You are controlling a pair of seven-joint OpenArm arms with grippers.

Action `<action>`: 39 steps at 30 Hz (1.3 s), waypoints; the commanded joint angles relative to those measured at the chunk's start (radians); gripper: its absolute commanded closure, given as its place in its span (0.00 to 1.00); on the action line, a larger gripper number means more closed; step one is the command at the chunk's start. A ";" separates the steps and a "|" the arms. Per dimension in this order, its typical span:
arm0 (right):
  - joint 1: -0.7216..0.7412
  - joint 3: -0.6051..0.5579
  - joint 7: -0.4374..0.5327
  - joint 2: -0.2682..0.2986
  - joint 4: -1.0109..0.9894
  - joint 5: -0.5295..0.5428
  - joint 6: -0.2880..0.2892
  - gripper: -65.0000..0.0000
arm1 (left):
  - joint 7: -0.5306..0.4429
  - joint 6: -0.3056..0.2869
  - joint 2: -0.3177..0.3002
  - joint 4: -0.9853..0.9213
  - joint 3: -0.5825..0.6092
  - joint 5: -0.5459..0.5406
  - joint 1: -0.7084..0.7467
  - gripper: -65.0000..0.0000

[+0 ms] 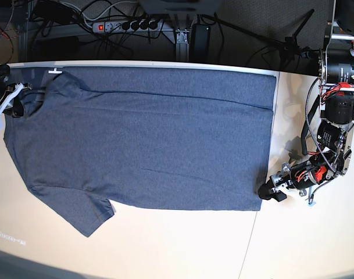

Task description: Fold the T-shirt properly

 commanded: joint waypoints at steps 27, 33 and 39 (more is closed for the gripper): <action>0.017 0.015 0.006 0.025 0.012 0.008 -0.022 1.00 | -0.031 -0.046 0.081 0.000 -0.004 0.042 -0.027 0.91; 0.063 0.015 -0.001 0.026 0.012 0.008 -0.021 1.00 | -0.031 -0.099 0.085 0.000 -0.003 0.058 -0.027 1.00; 0.088 0.015 0.002 0.028 0.012 -0.023 -0.023 0.84 | -0.032 -0.099 0.085 0.000 -0.003 0.086 -0.027 1.00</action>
